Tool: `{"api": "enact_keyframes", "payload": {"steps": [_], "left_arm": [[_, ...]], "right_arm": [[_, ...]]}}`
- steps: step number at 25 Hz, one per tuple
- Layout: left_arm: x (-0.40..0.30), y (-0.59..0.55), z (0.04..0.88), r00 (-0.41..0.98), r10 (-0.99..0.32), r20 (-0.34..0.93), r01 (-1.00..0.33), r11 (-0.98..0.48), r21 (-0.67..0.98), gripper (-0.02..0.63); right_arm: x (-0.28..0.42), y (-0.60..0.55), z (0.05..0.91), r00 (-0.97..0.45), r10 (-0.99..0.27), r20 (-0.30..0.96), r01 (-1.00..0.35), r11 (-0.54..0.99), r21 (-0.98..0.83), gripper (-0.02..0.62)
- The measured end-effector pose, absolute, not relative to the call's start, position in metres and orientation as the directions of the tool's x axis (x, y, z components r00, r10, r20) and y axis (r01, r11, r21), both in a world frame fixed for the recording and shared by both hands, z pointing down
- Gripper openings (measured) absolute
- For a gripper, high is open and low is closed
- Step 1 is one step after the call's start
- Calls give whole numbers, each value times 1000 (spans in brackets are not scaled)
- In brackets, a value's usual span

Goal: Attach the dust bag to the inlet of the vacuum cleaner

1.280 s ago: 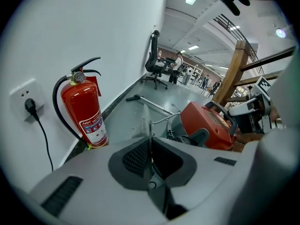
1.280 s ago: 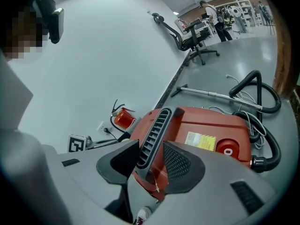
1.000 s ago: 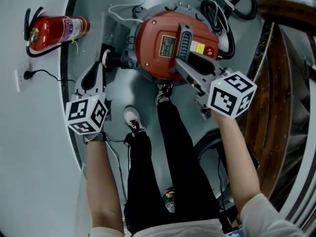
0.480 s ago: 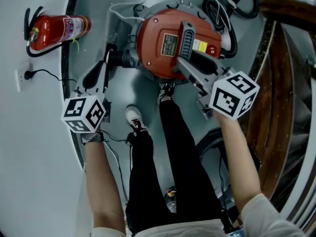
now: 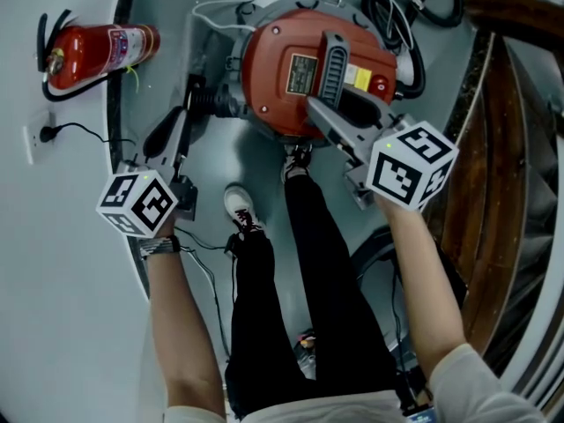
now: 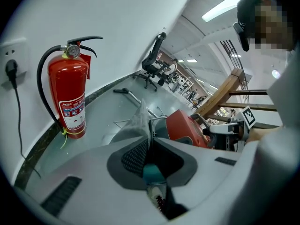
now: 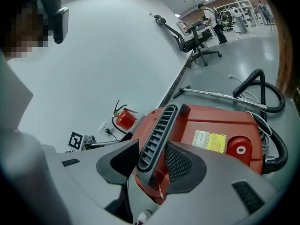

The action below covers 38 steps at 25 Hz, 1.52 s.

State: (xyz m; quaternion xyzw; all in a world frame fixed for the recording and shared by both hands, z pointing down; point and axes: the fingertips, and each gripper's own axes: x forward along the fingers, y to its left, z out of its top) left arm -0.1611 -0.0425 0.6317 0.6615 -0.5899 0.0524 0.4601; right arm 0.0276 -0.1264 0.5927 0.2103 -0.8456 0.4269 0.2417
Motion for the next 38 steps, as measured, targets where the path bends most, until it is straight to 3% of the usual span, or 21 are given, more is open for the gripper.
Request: {"api": "enact_keyframes", "payload": {"steps": [15,38], "left_arm": [[-157,-43,629,361,-735,574,-760,125,638,34],[-149,-40,638,286,-740,609,-846,104,523,77]], "right_arm": [[24,-130,593,-820,-138,556,-531,548,-647,193],[24,-129,594,-814,-158,559,-543,549,-635,193]]}}
